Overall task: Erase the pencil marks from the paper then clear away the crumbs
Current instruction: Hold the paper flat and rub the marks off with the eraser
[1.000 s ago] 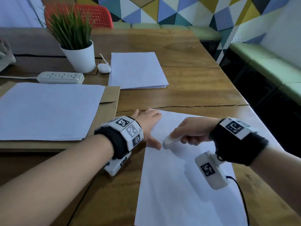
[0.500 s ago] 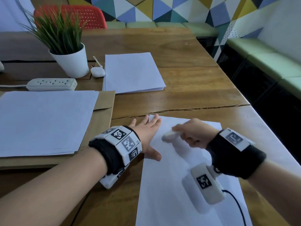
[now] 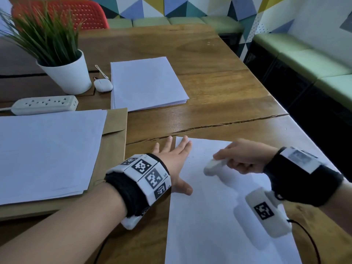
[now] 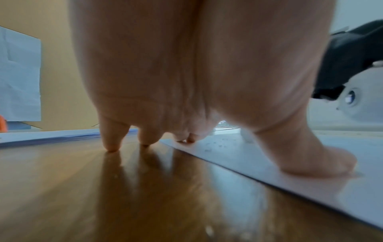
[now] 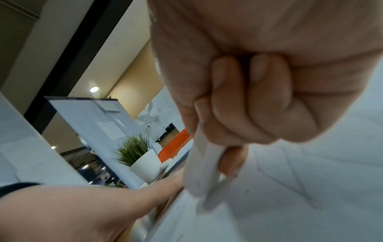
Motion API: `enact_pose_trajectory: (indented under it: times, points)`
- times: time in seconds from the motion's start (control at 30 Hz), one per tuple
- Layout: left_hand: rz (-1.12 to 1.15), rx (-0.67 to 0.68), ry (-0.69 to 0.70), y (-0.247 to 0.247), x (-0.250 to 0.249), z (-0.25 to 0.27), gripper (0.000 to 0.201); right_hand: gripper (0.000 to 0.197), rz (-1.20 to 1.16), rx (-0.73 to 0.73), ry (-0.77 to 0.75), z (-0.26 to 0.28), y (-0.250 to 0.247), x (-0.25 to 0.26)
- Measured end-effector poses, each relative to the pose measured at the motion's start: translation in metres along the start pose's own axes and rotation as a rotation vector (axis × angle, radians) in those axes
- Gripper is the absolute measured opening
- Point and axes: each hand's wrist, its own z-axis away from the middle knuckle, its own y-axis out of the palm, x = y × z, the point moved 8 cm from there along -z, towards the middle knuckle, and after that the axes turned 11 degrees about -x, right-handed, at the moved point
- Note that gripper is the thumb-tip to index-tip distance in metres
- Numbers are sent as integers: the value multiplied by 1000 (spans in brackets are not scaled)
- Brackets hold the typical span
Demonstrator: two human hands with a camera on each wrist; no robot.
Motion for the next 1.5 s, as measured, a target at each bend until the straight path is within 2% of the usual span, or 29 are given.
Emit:
enact_pose_trajectory:
  times: [0.1, 0.17, 0.23, 0.3, 0.37, 0.4, 0.5, 0.57, 0.7, 0.8, 0.87, 0.9, 0.97, 1.03, 1.1, 1.13, 1.2, 1.27, 1.3, 1.37, 1.47, 1.5]
  points:
    - [11, -6, -1, -1, 0, 1, 122, 23, -140, -191, -68, -16, -12, 20]
    - [22, -5, 1, -2, 0, 2, 122, 22, -123, -264, -135, -17, -12, 28]
    - [23, -2, 1, -2, 0, 3, 123, 28, -25, -220, -162, -11, -1, 24]
    - [12, 7, -2, -2, 1, 3, 125, 33, 97, -62, -132, 0, 18, 13]
    - [-3, 19, -7, -1, 1, 3, 127, 32, 105, 51, -91, 7, 27, 7]
    - [-5, 21, -11, -1, 1, 3, 128, 30, 69, 40, -89, 4, 24, 8]
    - [2, 16, -21, -1, 1, 5, 127, 22, -66, -160, -138, -8, 1, 22]
    - [6, 13, -9, -2, 0, 8, 127, 24, -224, -202, -167, -8, -7, 24]
    - [43, 6, 18, -11, 4, 13, 112, 32, -548, -60, -135, 9, -2, 5]
    - [158, -143, -1, -25, 9, 15, 84, 31, -751, -59, -68, 18, -7, -18]
    - [250, -254, -46, -32, 14, 19, 80, 28, -884, -13, -14, 27, -3, -28]
    - [273, -253, -57, -32, 14, 23, 85, 28, -914, 58, 8, 33, 4, -30]
    - [272, -151, -64, -24, 12, 29, 95, 30, -884, 302, 59, 52, 38, -27]
    - [256, -94, -75, -20, 11, 32, 88, 33, -766, 541, 89, 74, 76, -25]
    - [265, -161, -60, -26, 14, 29, 74, 33, -669, 598, 64, 77, 96, -21]
    - [270, -192, -56, -30, 16, 28, 70, 33, -699, 537, 42, 67, 96, -17]
    - [261, -193, -58, -30, 18, 28, 77, 33, -978, 268, 18, 39, 75, -9]
    - [204, -124, -73, -21, 16, 31, 103, 32, -1287, 0, -2, 21, 45, -9]
    - [167, -95, -71, -15, 13, 31, 115, 32, -1352, -55, -15, 17, 36, -9]
    - [139, -91, -68, -11, 11, 30, 129, 34, -1302, 45, -18, 23, 40, 1]
    - [158, -119, -72, -9, 13, 28, 136, 34, -890, 339, 65, 43, 82, 8]
    - [163, -123, -70, -9, 14, 28, 137, 34, -831, 361, 87, 46, 90, 7]
